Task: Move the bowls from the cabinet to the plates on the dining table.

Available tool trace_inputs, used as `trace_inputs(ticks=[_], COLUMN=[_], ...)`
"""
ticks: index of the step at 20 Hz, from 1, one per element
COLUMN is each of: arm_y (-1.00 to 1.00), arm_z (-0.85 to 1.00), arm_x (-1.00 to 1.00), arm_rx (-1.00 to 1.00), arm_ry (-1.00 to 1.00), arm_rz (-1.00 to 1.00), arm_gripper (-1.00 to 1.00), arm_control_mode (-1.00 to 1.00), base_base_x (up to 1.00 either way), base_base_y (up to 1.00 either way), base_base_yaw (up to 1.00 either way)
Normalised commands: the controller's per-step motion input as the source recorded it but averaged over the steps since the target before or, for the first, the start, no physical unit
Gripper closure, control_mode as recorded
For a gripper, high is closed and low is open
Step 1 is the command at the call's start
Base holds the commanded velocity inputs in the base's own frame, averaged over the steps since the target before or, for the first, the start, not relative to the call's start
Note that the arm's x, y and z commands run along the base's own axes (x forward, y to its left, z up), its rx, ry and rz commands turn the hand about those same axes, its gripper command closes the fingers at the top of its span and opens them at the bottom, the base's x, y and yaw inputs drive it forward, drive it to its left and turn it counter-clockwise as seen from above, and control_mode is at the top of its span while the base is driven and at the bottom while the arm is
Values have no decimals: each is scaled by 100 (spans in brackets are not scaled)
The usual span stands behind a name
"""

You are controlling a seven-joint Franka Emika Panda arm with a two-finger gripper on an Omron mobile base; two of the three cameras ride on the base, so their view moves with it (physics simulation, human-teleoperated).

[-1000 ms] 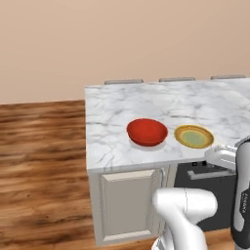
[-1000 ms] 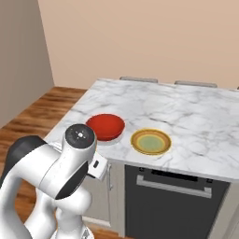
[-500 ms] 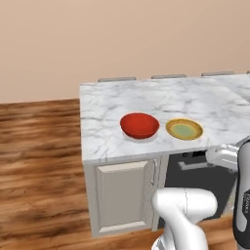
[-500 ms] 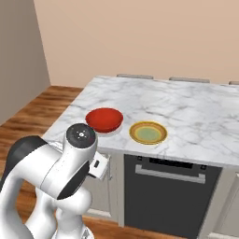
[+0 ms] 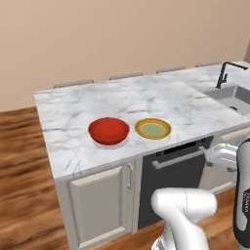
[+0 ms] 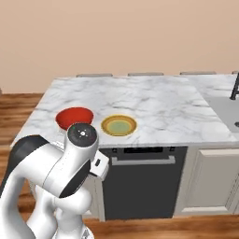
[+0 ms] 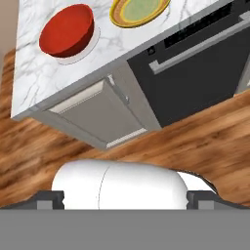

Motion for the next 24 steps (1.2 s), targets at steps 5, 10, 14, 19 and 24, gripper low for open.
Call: trace_inputs(ticks=[5, 10, 14, 19, 24], arm_y=[0, 0, 0, 0, 0], arm_z=[0, 0, 0, 0, 0], arm_x=[0, 0, 0, 0, 0], arm_rx=[0, 0, 0, 0, 0], arm_ry=[0, 0, 0, 0, 0], arm_rz=[0, 0, 0, 0, 0], arm_gripper=[-100, -100, -100, -100, -100], arm_control_mode=[100, 100, 100, 100, 100], base_base_x=[0, 0, 0, 0, 0], base_base_y=[-7, -8, -5, -4, -5], base_base_yaw=[-45, -44, -47, -46, -45])
